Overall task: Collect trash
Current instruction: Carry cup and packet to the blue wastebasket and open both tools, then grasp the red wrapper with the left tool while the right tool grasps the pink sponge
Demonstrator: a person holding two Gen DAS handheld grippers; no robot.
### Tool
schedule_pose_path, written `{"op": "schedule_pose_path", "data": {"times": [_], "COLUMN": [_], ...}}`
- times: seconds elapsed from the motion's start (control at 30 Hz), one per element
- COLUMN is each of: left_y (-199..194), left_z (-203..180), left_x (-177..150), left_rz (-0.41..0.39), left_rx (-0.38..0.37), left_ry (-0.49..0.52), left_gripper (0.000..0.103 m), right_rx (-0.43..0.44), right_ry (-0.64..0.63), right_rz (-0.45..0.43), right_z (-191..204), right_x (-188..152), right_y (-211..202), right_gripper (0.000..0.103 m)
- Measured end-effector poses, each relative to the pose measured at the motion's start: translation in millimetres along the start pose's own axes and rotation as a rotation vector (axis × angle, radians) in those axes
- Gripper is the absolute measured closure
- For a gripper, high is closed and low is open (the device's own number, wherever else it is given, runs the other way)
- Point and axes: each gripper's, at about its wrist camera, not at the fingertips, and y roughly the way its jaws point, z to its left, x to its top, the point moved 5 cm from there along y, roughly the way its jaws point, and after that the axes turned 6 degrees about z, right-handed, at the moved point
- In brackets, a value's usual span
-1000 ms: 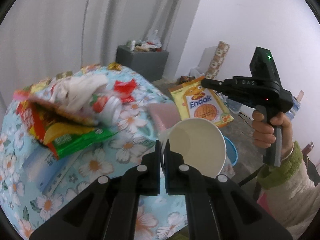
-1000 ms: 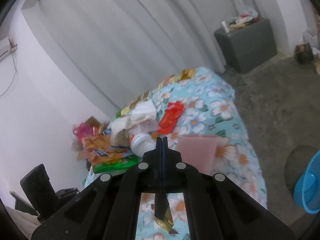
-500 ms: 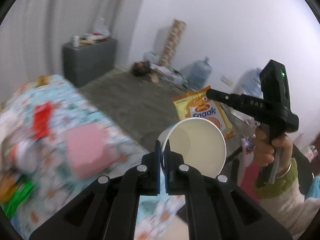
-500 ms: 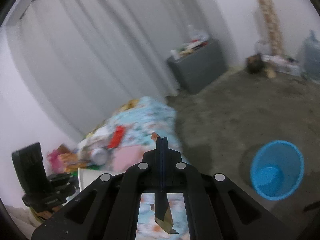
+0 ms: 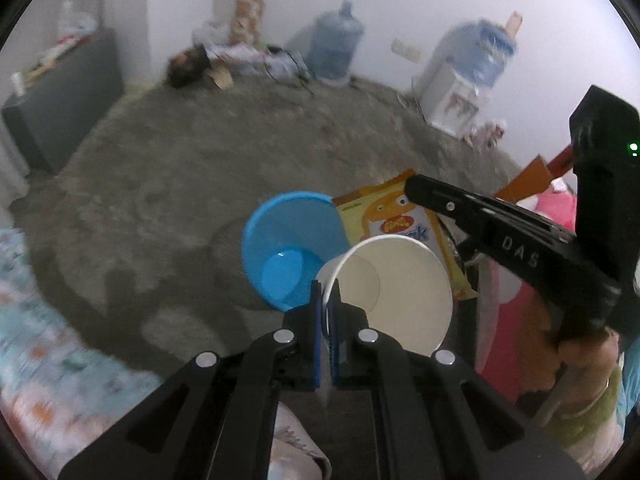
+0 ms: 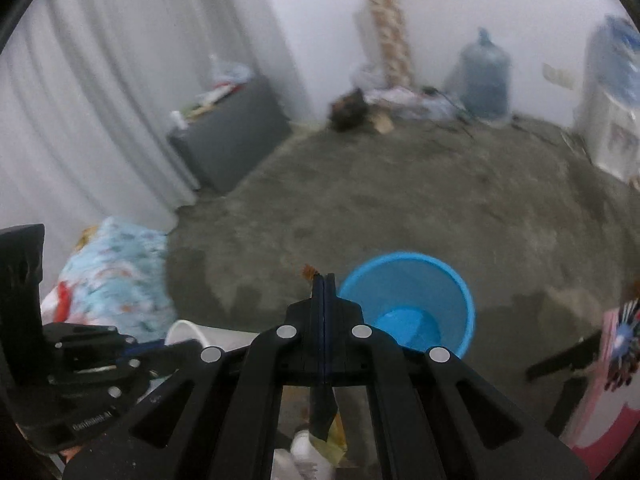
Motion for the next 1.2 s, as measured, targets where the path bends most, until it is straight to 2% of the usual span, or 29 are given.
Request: {"op": "schedule_pose_path", "data": {"times": [0.13, 0.2, 0.23, 0.27, 0.3, 0.33, 0.43, 0.57, 0.7, 0.87, 0.93, 1.07, 1.2], "left_y": [56.5, 76.8, 88.9, 96.7, 99.5, 102.9, 104.1, 81.1, 50.8, -5.8, -26.0, -75.2, -123.9], "left_z": [-13.6, -14.3, -14.2, -13.5, -13.0, -11.3, -12.8, -17.8, -23.7, -25.2, -19.9, -3.2, 12.8], "left_x": [26.4, 32.6, 36.3, 38.7, 37.5, 38.1, 39.2, 36.1, 32.5, 17.8, 9.8, -16.8, -52.7], "left_rz": [0.057, 0.075, 0.088, 0.096, 0.099, 0.100, 0.089, 0.046, 0.000, -0.119, -0.146, -0.201, -0.282], "left_rx": [0.029, 0.035, 0.034, 0.040, 0.046, 0.049, 0.040, 0.043, 0.037, 0.021, 0.010, -0.008, 0.020], "left_ry": [0.037, 0.036, 0.034, 0.028, 0.019, 0.009, -0.002, 0.039, 0.052, 0.065, 0.049, -0.024, -0.065], "left_gripper": [0.100, 0.097, 0.089, 0.077, 0.072, 0.066, 0.056, 0.045, 0.040, 0.026, 0.025, 0.024, 0.019], "right_rx": [-0.019, -0.028, -0.036, -0.049, -0.058, -0.076, -0.091, -0.103, -0.123, -0.160, -0.173, -0.197, -0.205], "right_ry": [0.072, 0.103, 0.120, 0.127, 0.134, 0.146, 0.160, 0.124, 0.077, -0.002, -0.035, -0.067, -0.068], "right_rz": [0.030, 0.046, 0.064, 0.072, 0.080, 0.087, 0.087, 0.057, 0.000, -0.154, -0.221, -0.361, -0.461], "right_z": [-30.7, -45.1, -52.1, -60.7, -64.8, -69.2, -73.3, -69.0, -53.9, -27.1, -14.6, 4.1, 18.0], "right_x": [7.9, 10.2, 10.5, 10.0, 9.1, 6.8, 5.3, 2.5, 2.7, 6.1, 5.3, -0.5, -8.5], "right_y": [32.5, 46.7, 60.1, 64.9, 68.2, 73.7, 73.5, 57.9, 33.2, -24.5, -51.3, -101.2, -133.5], "right_gripper": [0.103, 0.099, 0.097, 0.089, 0.083, 0.073, 0.071, 0.055, 0.039, 0.016, 0.010, 0.008, 0.008]}}
